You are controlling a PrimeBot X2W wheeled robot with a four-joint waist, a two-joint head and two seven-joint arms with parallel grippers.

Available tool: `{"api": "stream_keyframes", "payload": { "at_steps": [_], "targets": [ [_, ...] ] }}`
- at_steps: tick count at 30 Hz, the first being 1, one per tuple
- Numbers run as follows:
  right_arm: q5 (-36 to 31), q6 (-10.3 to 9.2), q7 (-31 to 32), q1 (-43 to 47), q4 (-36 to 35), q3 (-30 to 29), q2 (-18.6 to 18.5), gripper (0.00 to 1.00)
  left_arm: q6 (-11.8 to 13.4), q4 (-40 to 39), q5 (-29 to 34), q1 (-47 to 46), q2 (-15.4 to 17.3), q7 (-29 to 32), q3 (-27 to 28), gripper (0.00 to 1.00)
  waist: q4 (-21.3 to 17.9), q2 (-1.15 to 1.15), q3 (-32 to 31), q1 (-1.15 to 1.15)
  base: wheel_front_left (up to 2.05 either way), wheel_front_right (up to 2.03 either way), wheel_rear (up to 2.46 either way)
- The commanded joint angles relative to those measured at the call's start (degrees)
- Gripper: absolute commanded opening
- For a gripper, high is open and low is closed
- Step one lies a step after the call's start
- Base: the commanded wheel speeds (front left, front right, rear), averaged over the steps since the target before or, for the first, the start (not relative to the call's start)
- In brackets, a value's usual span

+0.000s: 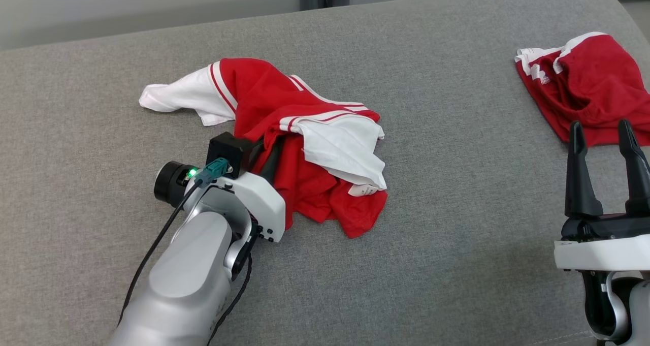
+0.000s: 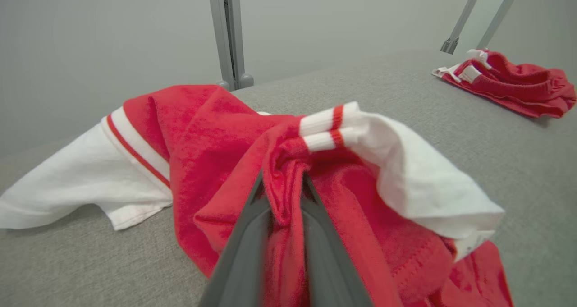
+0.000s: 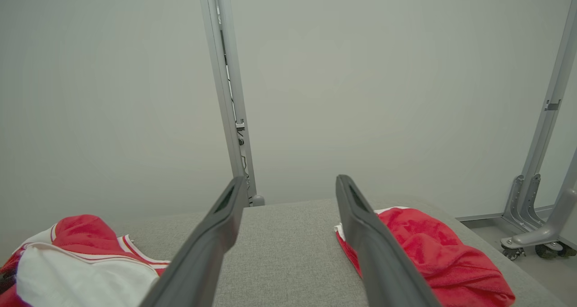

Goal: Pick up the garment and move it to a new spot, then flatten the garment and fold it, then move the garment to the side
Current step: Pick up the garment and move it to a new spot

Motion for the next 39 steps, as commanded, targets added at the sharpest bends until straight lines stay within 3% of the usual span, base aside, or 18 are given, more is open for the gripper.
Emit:
{"api": "stream_keyframes", "payload": {
  "at_steps": [1, 13, 20, 32, 39],
  "targets": [
    [-0.1, 0.01, -0.6, -0.5, 0.4, -0.4, -0.2, 1.0, -0.1, 1.0, -0.7, 0.8, 0.2, -1.7, 0.0, 1.0, 0.2, 0.0, -0.4, 0.0, 0.0, 0.0, 0.0],
    [-1.2, 0.01, -0.4, 1.1, 3.4, -0.4, -0.2, 1.0, 1.0, -0.3, -3.3, 3.9, 0.0, -7.0, -0.4, 1.0, 3.1, 0.0, -5.0, 0.0, 0.0, 0.0, 0.0],
    [-3.3, 0.01, 0.4, 3.1, 4.4, 0.1, -0.2, 1.0, 4.3, -8.3, -2.3, 9.9, 1.7, -7.4, 2.5, 1.0, 5.2, 0.0, -8.4, 0.0, 0.0, 0.0, 0.0],
    [-2.5, 0.01, -0.5, 8.1, 6.5, 3.5, -0.2, 1.0, 10.6, -24.4, -0.8, 27.9, 3.9, -7.3, 11.0, 1.0, 7.5, 0.0, -13.1, 0.0, 0.0, 0.0, 0.0],
    [-0.8, 0.01, -1.7, 10.4, 7.6, 5.1, -0.2, 1.0, 11.3, -28.8, 0.1, 35.4, 3.4, -7.3, 13.7, 1.0, 8.3, 0.0, -15.0, 0.0, 0.0, 0.0, 0.0]
  ]
}}
